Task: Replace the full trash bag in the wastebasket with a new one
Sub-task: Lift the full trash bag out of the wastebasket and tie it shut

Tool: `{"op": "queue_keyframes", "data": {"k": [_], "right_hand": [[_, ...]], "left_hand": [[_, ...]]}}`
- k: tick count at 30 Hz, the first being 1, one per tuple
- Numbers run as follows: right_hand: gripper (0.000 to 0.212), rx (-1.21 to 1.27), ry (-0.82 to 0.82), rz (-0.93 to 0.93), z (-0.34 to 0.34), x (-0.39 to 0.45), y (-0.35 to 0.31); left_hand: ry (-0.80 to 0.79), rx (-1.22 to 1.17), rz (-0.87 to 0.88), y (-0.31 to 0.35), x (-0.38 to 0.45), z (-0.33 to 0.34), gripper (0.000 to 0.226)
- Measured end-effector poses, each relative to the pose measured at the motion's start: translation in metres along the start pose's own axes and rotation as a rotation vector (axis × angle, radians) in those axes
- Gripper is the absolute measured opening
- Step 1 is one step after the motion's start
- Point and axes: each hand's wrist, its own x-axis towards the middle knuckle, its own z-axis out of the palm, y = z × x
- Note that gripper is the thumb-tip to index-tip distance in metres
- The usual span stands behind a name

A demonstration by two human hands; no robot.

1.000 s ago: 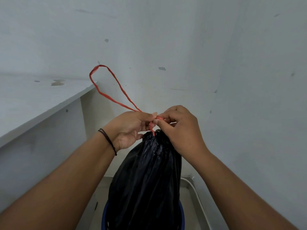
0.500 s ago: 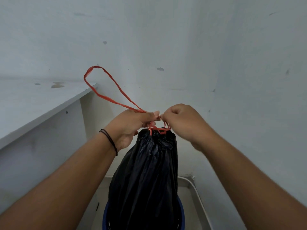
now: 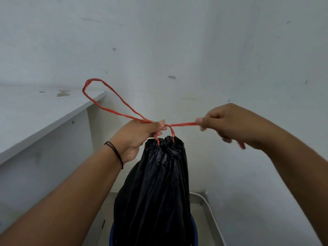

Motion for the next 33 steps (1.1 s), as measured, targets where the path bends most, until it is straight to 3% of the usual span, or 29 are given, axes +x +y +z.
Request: {"op": "queue_keyframes", "data": {"k": [4, 9, 12, 14, 16, 19, 22, 26, 31, 33], "right_hand": [[0.034, -0.296, 0.108, -0.045, -0.006, -0.017, 0.046], [0.032, -0.356, 0.027, 0.152, 0.019, -0.042, 0.095], [0.035, -0.588, 0.039, 0.247, 0.037, -0.030, 0.088], [0.061, -0.613, 0.114, 0.214, 0.052, -0.023, 0.072], [0.074, -0.403, 0.201, 0.053, 0.071, -0.019, 0.048], [0.044, -0.277, 0.201, -0.111, 0.099, -0.015, 0.028], [0.016, -0.087, 0.210, -0.069, 0.110, -0.011, 0.027], [0.022, -0.034, 0.300, -0.084, 0.112, -0.014, 0.032], [0.020, -0.236, 0.230, -0.166, 0.107, -0.025, 0.046], [0.016, -0.393, 0.294, -0.191, 0.104, -0.024, 0.047]], "left_hand": [[0.111, 0.062, 0.028, -0.011, 0.002, -0.018, 0.021], [0.194, 0.096, 0.022, -0.038, -0.002, -0.023, 0.024], [0.228, -0.004, 0.008, -0.041, 0.002, -0.013, 0.021], [0.245, -0.070, 0.019, -0.039, 0.006, -0.011, 0.021], [0.245, -0.110, 0.039, -0.038, 0.008, -0.010, 0.021], [0.235, -0.234, 0.081, -0.039, 0.009, -0.003, 0.021], [0.178, -0.446, 0.105, -0.041, 0.010, 0.003, 0.022], [0.184, -0.646, 0.113, -0.044, 0.013, 0.007, 0.021], [0.273, -0.675, 0.036, -0.051, 0.016, 0.011, 0.022], [0.285, -0.674, 0.026, -0.051, 0.015, 0.012, 0.022]]}}
